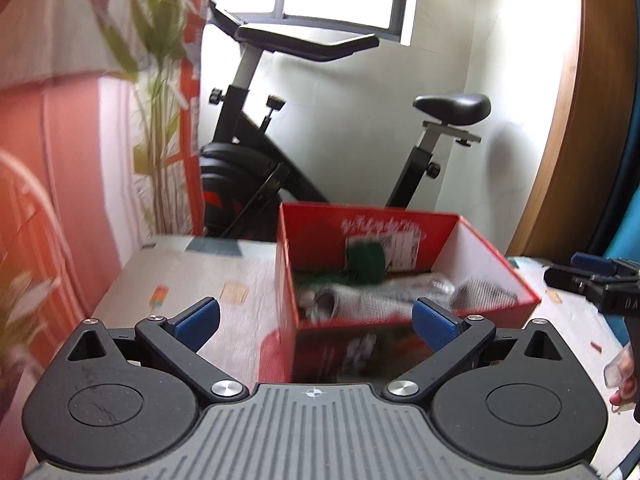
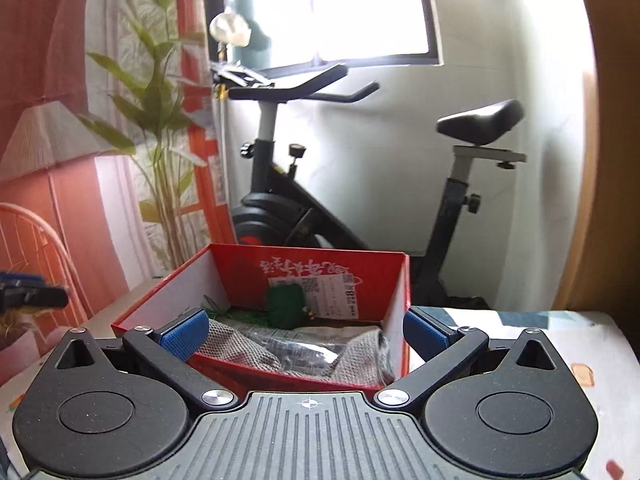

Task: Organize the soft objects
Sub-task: 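Lower the green object into the box and open the left gripper, then move both grippers to the blue cotton pad package beside the box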

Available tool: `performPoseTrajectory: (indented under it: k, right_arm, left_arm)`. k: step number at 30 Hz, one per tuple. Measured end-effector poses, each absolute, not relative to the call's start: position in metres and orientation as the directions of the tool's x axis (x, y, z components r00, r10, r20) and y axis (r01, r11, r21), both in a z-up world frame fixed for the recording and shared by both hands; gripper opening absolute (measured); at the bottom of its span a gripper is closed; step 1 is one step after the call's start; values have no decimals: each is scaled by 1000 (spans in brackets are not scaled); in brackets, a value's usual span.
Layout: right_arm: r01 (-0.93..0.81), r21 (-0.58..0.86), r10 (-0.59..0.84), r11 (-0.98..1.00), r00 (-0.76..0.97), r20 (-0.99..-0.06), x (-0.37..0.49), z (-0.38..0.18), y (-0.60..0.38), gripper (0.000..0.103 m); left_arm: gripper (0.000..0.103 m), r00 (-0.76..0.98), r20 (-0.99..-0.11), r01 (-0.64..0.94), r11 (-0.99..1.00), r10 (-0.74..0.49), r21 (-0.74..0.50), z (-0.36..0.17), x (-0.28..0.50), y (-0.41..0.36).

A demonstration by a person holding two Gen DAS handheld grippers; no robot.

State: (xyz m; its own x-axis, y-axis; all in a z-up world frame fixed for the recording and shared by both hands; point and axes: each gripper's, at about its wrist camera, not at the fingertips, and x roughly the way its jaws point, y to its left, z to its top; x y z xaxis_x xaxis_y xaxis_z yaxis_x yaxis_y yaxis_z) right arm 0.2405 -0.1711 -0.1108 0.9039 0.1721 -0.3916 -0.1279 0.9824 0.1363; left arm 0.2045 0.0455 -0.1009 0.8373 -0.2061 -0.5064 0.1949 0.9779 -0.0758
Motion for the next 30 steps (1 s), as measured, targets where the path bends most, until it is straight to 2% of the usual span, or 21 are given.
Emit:
performPoseTrajectory:
  k: [10,15,18,23,30]
  right_arm:
    - [-74,193,151,978,895,-419,204,-146,-177,103]
    - [-30,262,163,965,849,-503,190,-181,-170,103]
    - [-6,249,142,969,833,-535,184,-199,-161,103]
    - [-9,174,103,985,837,-538,179,-215,-145,103]
    - [-76,174,165,982,796,-583,182,-231,-135,102]
  left_arm:
    - [103,811,-545,202,976,-214,-83,-142,168,40]
    - [103,784,-574,219,971,-235,-98,-163,159,32]
    - [103,767,-592,213,968,-248,-129,-172,159,32]
    - [103,747,-615,206,967,-252,-147,-186,161,32]
    - [103,715,-650,178,967,-256,-184,-203,161,36]
